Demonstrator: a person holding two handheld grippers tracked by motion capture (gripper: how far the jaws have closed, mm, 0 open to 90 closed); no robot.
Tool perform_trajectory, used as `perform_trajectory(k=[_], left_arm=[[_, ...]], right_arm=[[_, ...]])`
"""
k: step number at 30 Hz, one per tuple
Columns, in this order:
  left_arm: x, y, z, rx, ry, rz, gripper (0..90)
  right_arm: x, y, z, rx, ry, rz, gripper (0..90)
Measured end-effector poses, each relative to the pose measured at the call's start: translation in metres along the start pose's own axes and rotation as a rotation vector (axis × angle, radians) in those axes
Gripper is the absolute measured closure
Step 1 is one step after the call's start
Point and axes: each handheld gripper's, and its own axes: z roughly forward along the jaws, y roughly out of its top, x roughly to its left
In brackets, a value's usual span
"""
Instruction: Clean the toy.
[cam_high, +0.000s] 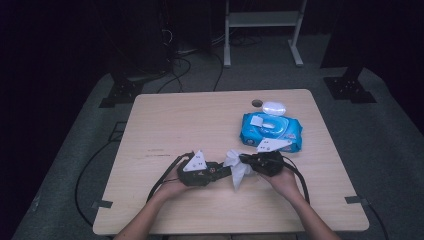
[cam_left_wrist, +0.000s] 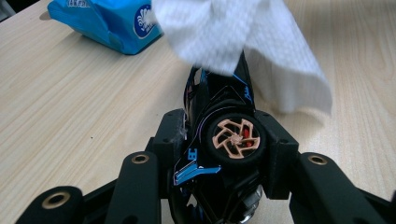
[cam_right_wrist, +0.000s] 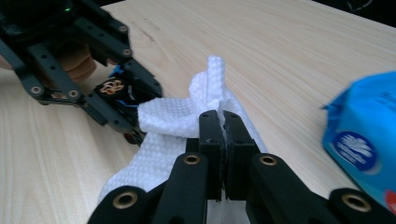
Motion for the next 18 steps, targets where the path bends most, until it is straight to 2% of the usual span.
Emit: perform_trajectory(k=[3, 4, 7, 10, 14, 18], left_arm=[[-0.001, 0.000, -0.001, 0.004, 0.003, 0.001, 57.8], [-0.001, 0.000, -0.002, 0.007, 0.003, 0.001, 57.8], [0.001, -0.001, -0.005, 0.017, 0.004, -0.002, 57.8], [0.004, -0.004, -0.011, 0.029, 0.007, -0.008, 57.8], [0.008, -0.008, -0.020, 0.048, -0.001, -0.009, 57.9], [0.010, -0.008, -0.024, 0.070, -0.009, -0.014, 57.6]], right_arm=[[-0.001, 0.002, -0.003, -0.002, -0.026, -0.018, 87.2], [0.001, 0.003, -0.003, -0.008, -0.020, -0.002, 87.2], [0.007, 0.007, 0.001, -0.037, 0.026, -0.004, 87.2], [0.011, 0.009, 0.007, -0.015, 0.031, -0.025, 87.1], [0.000, 0.004, 0.004, 0.008, -0.011, 0.004, 87.2], [-0.006, 0.002, -0.004, -0.013, -0.002, 0.034, 87.2]])
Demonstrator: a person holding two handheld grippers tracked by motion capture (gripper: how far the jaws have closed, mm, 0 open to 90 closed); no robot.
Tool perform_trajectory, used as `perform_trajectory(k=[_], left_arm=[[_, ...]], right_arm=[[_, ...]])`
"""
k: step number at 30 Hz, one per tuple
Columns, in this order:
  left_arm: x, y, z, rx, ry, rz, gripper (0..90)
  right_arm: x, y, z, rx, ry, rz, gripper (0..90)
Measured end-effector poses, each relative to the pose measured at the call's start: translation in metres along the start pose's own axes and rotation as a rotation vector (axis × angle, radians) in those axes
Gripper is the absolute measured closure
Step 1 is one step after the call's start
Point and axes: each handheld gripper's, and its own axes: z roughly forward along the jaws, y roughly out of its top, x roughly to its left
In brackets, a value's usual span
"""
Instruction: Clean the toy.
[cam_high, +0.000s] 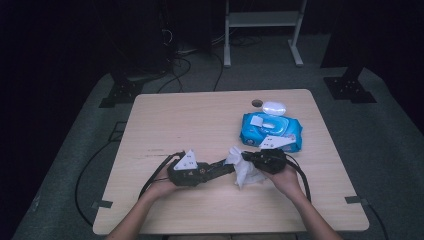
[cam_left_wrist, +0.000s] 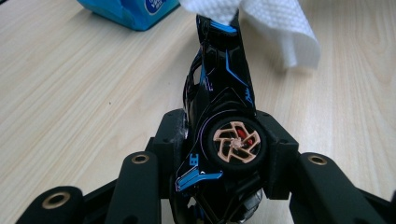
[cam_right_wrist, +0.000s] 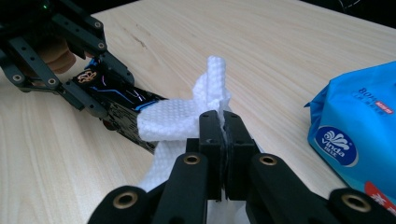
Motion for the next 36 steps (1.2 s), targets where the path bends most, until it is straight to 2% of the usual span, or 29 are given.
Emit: perform_trajectory(k=[2, 4, 7, 10, 13, 16, 19, 23, 25, 27, 28, 33, 34, 36], left_arm=[[0.001, 0.003, 0.001, 0.004, -0.005, 0.000, 57.0], [0.001, 0.006, 0.002, -0.002, 0.000, -0.006, 53.1], [0.004, 0.015, 0.007, 0.019, 0.001, -0.020, 46.2], [0.008, 0.022, 0.013, 0.047, -0.004, -0.057, 36.1], [0.008, 0.028, 0.019, 0.060, -0.003, -0.046, 34.3], [0.008, 0.032, 0.024, 0.075, -0.005, -0.054, 30.3], [0.006, 0.037, 0.030, 0.104, -0.003, -0.037, 27.9], [0.005, 0.043, 0.035, 0.128, -0.001, -0.037, 20.7], [0.005, 0.048, 0.040, 0.152, -0.005, -0.017, 19.7], [0.005, 0.049, 0.041, 0.166, -0.004, -0.009, 23.4], [0.004, 0.052, 0.044, 0.192, -0.017, 0.023, 28.7], [0.004, 0.054, 0.048, 0.232, -0.010, 0.028, 35.7], [0.005, 0.053, 0.050, 0.255, -0.011, 0.017, 37.7], [0.004, 0.053, 0.052, 0.289, -0.013, 0.032, 42.4]], right_arm=[[0.001, 0.001, 0.001, -0.001, 0.010, -0.004, 87.2], [0.002, 0.001, 0.003, -0.007, 0.016, -0.007, 87.2], [0.003, 0.001, 0.005, -0.010, 0.027, -0.001, 87.2], [0.004, 0.001, 0.006, -0.012, 0.030, -0.003, 87.2], [0.003, 0.001, 0.006, -0.014, 0.033, 0.005, 87.2], [0.002, 0.001, 0.005, -0.016, 0.033, 0.008, 87.2], [0.002, 0.001, 0.005, -0.018, 0.033, 0.007, 87.2], [0.002, 0.000, 0.005, -0.020, 0.033, 0.009, 87.2], [0.002, 0.000, 0.005, -0.021, 0.032, 0.010, 87.2], [0.002, -0.001, 0.006, -0.017, 0.030, 0.012, 87.2], [0.002, -0.001, 0.006, -0.018, 0.031, 0.011, 87.2], [0.001, -0.003, 0.007, -0.013, 0.026, 0.012, 87.2], [0.000, -0.003, 0.007, -0.010, 0.025, 0.018, 87.2], [0.000, -0.004, 0.008, -0.008, 0.023, 0.019, 87.2]])
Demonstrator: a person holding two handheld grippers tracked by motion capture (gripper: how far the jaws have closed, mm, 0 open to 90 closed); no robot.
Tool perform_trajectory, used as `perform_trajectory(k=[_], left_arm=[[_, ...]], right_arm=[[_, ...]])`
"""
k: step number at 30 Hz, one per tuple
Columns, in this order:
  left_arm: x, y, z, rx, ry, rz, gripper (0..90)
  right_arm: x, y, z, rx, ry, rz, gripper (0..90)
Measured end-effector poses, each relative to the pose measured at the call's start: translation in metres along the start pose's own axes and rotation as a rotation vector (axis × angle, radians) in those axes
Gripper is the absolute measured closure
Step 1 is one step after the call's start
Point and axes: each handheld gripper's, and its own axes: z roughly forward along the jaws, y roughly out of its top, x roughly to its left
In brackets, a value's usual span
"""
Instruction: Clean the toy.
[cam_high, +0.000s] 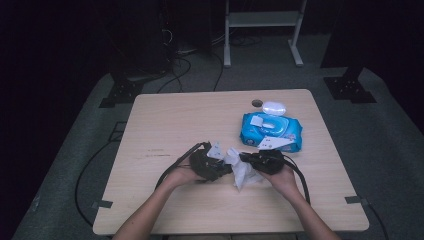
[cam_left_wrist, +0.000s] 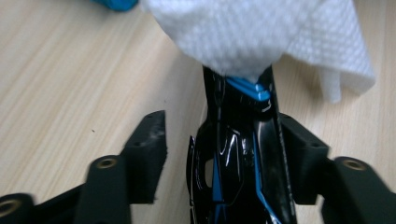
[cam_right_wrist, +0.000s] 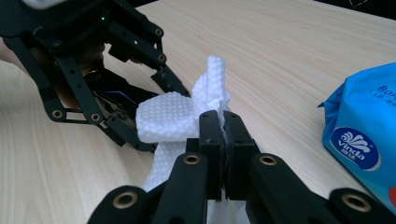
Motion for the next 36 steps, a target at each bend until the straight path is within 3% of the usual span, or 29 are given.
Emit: perform_trajectory(k=[1, 3, 5, 14, 19, 21, 25, 28, 31, 36], left_arm=[[0.000, 0.000, 0.000, 0.000, 0.000, 0.000, 44.8], [-0.001, 0.003, 0.003, 0.060, -0.007, 0.029, 49.5], [-0.002, 0.004, 0.004, 0.063, -0.009, 0.026, 54.6], [-0.006, 0.005, 0.001, 0.061, 0.014, 0.063, 56.1], [-0.007, 0.001, -0.002, 0.000, 0.004, 0.023, 56.1], [-0.006, 0.000, -0.001, -0.002, -0.001, 0.014, 56.1], [-0.006, 0.005, 0.001, 0.057, -0.002, 0.006, 55.3], [-0.007, 0.009, -0.003, 0.043, 0.015, 0.003, 47.7], [-0.007, 0.016, -0.004, 0.056, 0.018, 0.009, 46.2], [-0.009, 0.024, 0.006, 0.122, 0.038, 0.002, 42.6]], right_arm=[[0.000, 0.000, 0.000, 0.000, 0.000, 0.000, 87.2], [0.000, -0.001, 0.001, 0.004, -0.001, 0.003, 87.2], [-0.001, -0.001, 0.001, 0.003, -0.002, 0.007, 87.2], [-0.009, -0.002, -0.007, -0.013, -0.018, 0.031, 87.2], [-0.009, -0.005, -0.005, -0.005, -0.004, 0.042, 87.3], [-0.010, -0.006, -0.003, 0.001, 0.015, 0.060, 87.4], [-0.008, -0.009, 0.003, 0.023, 0.014, 0.059, 87.3], [-0.009, -0.009, 0.002, 0.018, 0.010, 0.061, 87.3], [-0.009, -0.009, 0.002, 0.017, 0.009, 0.063, 87.3], [-0.009, -0.008, 0.001, 0.013, 0.008, 0.062, 87.3]])
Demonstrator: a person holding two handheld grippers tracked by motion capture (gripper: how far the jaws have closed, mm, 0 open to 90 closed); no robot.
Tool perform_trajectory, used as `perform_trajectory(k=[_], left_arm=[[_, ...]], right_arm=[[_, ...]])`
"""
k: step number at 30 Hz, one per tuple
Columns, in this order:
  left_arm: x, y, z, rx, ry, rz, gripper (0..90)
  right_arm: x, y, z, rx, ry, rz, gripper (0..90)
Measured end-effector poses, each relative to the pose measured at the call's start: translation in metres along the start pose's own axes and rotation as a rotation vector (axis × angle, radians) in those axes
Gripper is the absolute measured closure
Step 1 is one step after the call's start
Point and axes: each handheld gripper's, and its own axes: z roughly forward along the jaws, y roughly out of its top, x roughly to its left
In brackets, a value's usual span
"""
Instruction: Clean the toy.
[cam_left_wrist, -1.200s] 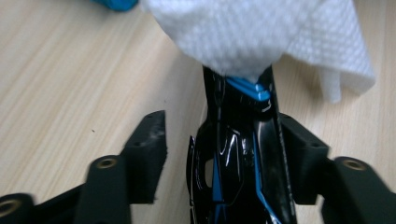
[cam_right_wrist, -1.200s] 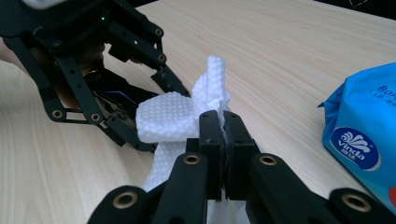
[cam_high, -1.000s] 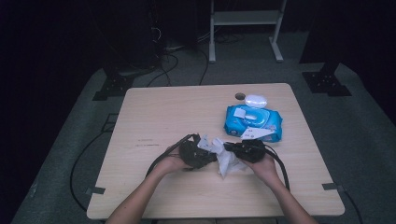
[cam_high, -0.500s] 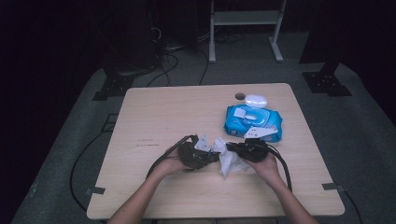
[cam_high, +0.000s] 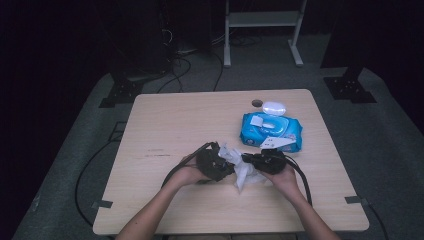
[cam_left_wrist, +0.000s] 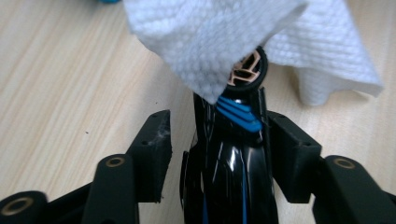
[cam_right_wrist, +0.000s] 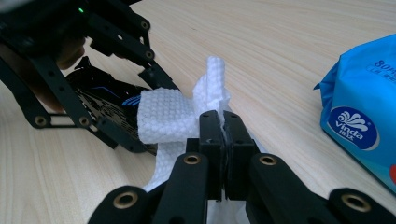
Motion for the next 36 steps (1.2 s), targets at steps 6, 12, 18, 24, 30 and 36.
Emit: perform_trajectory(k=[6, 12, 18, 24, 30, 36], left_arm=[[0.001, 0.005, 0.003, 0.034, -0.008, -0.002, 57.3], [-0.003, -0.002, -0.008, -0.088, -0.040, 0.007, 58.1], [-0.008, -0.007, -0.022, -0.230, -0.043, 0.015, 58.9], [-0.009, -0.009, -0.030, -0.290, -0.041, 0.018, 63.4], [-0.008, -0.016, -0.033, -0.335, -0.057, 0.009, 63.5], [-0.010, -0.014, -0.038, -0.374, -0.047, 0.018, 63.8]], right_arm=[[-0.001, 0.000, 0.000, 0.000, 0.006, 0.003, 87.4], [-0.003, 0.006, -0.012, -0.048, 0.004, 0.015, 87.6], [0.013, 0.023, -0.025, -0.099, 0.088, -0.005, 87.6], [0.030, 0.032, -0.021, -0.094, 0.119, -0.061, 87.6], [0.018, 0.021, -0.016, -0.052, 0.091, -0.033, 87.7], [0.025, 0.030, -0.020, -0.092, 0.113, -0.028, 87.8]])
